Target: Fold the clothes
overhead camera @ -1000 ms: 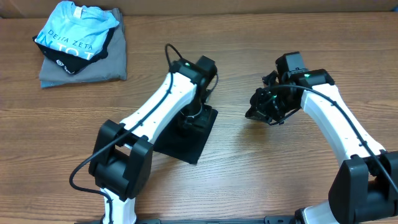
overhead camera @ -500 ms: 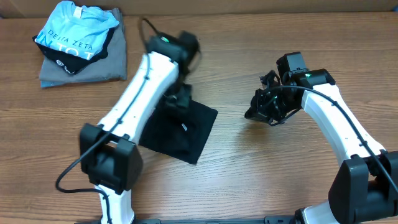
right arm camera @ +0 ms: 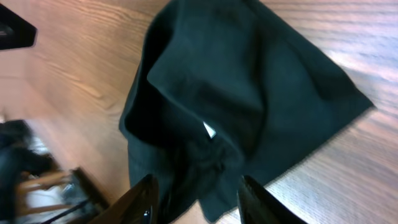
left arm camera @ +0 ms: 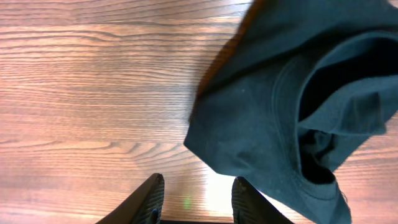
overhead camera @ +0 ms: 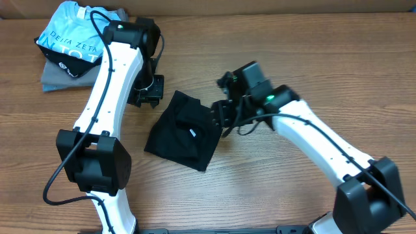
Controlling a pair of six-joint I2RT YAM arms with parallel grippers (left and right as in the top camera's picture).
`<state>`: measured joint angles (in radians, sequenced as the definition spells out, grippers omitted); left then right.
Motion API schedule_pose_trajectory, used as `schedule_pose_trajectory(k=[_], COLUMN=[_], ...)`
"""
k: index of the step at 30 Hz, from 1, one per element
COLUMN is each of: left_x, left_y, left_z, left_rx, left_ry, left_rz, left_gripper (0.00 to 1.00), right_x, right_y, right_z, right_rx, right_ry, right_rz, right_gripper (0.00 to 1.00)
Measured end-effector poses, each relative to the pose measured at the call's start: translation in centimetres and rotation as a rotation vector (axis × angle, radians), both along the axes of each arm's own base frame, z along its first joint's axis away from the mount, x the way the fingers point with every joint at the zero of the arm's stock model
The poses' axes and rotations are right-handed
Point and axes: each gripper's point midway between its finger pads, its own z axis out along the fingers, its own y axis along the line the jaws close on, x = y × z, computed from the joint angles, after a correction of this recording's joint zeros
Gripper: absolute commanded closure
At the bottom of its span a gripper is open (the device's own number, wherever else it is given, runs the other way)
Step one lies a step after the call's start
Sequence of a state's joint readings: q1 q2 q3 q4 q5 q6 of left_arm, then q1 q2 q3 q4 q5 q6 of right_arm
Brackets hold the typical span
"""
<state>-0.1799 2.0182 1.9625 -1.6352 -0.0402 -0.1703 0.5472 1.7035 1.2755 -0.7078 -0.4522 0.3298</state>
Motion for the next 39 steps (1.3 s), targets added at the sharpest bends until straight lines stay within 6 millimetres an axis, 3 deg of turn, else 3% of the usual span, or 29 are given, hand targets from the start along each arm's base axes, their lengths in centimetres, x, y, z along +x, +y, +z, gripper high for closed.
schedule_pose_trajectory(k=[5,9,12,16,25,27,28,31,38,39], left_x=[-0.1,-0.1,-0.1,0.0,0.1,0.3,0.4,0.4,0.4,0.4], left_y=[-0.4,-0.5,-0.6,-0.8,-1.1,-1.2,-1.2,-1.2,-1.2,-1.2], left_z=[0.0,0.0,0.0,0.0,0.0,-0.1,-0.1,-0.1,-0.1,-0.1], left_rx=[-0.032,-0.044,-0.049,-0.059,-0.077,-0.079,-0.082,-0.082,-0.082,-0.082], left_ry=[0.007,0.009,0.009,0.004,0.0,-0.008,-0.01,-0.012,-0.01,-0.009], left_rz=[-0.019,-0.031,-0.031,-0.033,-0.031,-0.031,-0.031,-0.032,-0.031,-0.031], left_gripper=[0.6,0.6,0.6,0.6,0.59,0.6,0.59,0.6,0.59,0.59], right_x=[1.2,1.3,0.9,0.6,-0.5,0.2,0.6,1.4,2.2,2.5], right_y=[1.6,2.1,2.8,3.6,3.1,3.6,3.8,3.7,0.6,-0.2], right_z=[-3.9,-6.1,-6.3,-6.2,-6.6,-6.3,-6.1,-6.0,-6.9,-7.1], right_rx=[-0.077,-0.12,-0.129,-0.141,-0.159,-0.139,-0.13,-0.133,-0.199,-0.206], right_ry=[-0.028,-0.021,-0.049,-0.084,-0.043,-0.065,-0.078,-0.097,-0.014,0.006], right_rz=[-0.01,-0.005,0.03,0.059,0.079,0.062,0.052,0.007,-0.134,-0.164], right_gripper=[0.57,0.48,0.41,0.42,0.42,0.51,0.7,0.94,0.96,0.92])
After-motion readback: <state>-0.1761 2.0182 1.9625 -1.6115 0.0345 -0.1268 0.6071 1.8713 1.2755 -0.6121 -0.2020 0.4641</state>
